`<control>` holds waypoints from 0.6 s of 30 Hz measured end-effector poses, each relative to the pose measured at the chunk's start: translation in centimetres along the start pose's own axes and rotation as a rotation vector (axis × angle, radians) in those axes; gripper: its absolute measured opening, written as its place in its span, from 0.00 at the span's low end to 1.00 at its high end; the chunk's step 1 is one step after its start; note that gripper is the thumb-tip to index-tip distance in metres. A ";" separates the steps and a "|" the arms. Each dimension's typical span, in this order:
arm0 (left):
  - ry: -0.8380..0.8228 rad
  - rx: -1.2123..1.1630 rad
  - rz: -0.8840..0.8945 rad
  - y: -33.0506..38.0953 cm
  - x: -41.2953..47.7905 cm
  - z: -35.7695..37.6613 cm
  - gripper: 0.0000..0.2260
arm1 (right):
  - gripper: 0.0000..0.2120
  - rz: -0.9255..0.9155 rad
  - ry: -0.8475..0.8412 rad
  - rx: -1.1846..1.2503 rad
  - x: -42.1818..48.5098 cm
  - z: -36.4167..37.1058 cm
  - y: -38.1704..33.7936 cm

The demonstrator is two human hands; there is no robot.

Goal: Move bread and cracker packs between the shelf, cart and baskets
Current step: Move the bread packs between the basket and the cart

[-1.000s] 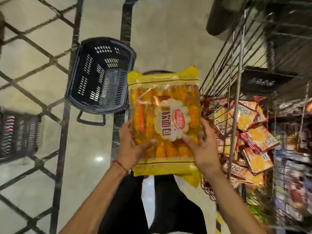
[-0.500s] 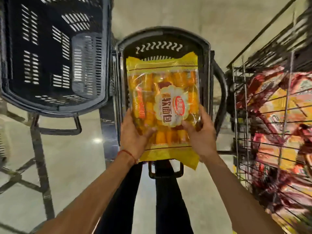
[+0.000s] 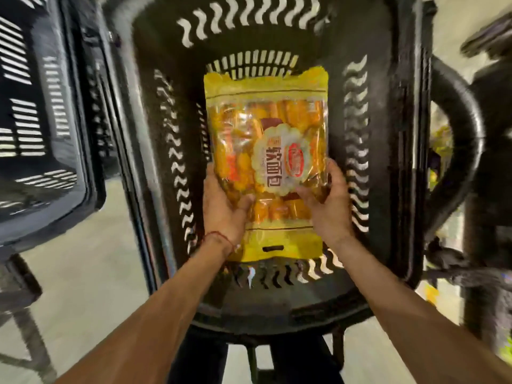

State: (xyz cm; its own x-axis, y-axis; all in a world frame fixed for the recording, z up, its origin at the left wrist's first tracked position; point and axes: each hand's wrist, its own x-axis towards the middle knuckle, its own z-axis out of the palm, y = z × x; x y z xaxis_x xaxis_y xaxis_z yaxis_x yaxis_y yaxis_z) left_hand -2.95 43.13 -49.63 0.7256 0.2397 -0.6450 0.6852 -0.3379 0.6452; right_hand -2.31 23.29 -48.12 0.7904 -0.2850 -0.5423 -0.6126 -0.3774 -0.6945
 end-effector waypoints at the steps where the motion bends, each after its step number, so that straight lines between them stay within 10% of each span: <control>1: 0.005 0.025 0.006 -0.1 -0.2 0.2 0.48 | 0.29 0.017 -0.009 -0.005 0.1 0.0 0.5; 8: -0.037 0.282 0.020 3.9 -5.4 -2.3 0.43 | 0.37 0.114 -0.065 -0.291 -3.7 -1.3 -4.0; 18: -0.202 0.812 0.263 18.8 -18.4 -10.8 0.35 | 0.32 -0.205 -0.137 -0.691 -16.5 -9.9 -18.3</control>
State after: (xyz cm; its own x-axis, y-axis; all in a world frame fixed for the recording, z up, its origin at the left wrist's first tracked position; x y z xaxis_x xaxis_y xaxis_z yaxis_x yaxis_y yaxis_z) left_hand -2.75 42.20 -21.23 0.7757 -0.0765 -0.6264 0.1847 -0.9216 0.3413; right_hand -4.04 26.24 -21.77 0.8531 -0.0531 -0.5190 -0.2722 -0.8940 -0.3560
